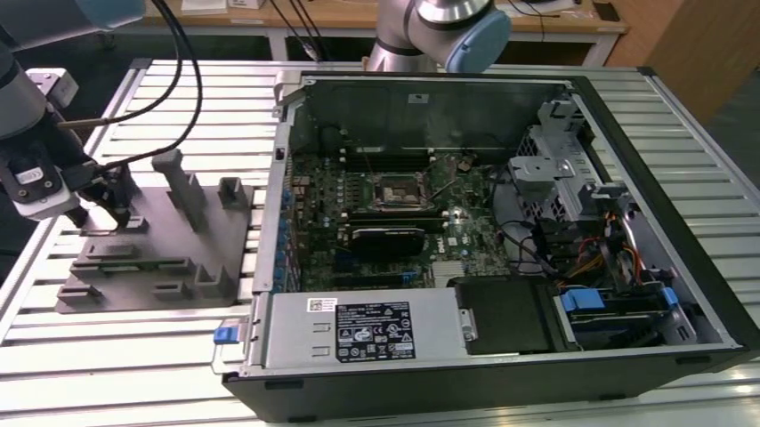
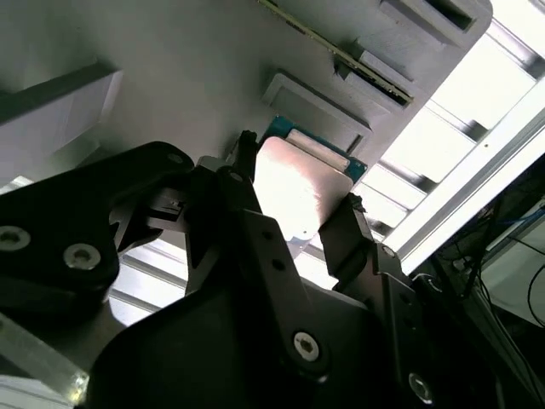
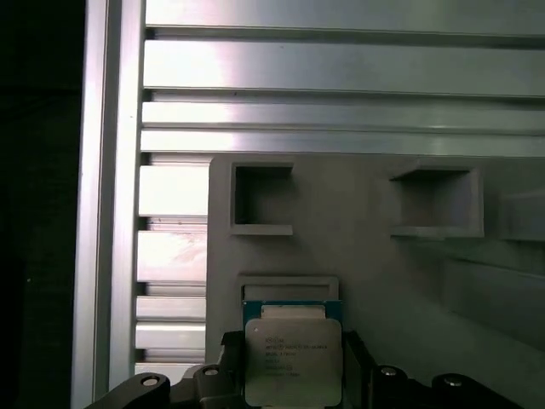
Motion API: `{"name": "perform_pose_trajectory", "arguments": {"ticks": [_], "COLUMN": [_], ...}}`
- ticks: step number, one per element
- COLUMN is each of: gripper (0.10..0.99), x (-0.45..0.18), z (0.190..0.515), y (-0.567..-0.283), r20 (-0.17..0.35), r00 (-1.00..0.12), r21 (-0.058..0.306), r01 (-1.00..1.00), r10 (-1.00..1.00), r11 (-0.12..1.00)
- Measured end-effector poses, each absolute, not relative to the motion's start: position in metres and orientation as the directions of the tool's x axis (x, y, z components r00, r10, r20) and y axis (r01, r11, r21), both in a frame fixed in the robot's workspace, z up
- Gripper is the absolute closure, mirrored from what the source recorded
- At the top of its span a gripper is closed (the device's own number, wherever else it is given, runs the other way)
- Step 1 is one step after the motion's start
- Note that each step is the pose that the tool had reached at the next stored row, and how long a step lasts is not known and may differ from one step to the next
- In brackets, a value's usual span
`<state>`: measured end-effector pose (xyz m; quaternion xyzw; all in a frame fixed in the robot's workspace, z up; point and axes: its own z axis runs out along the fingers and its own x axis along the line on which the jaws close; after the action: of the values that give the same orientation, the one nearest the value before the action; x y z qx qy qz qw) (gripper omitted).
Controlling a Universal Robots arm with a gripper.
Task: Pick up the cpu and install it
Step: 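Pick up the cpu and move it towards the insertion slot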
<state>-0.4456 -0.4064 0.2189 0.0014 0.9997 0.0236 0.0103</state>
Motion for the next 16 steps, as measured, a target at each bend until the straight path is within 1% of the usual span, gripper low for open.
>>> {"name": "perform_pose_trajectory", "arguments": {"ticks": [16], "gripper": [0.541], "x": [-0.446], "z": [0.241], "y": [-0.406], "r20": [-0.02], "r00": [-1.0], "r21": [0.048], "r01": [0.002], "r10": [0.003], "r11": [0.999]}}
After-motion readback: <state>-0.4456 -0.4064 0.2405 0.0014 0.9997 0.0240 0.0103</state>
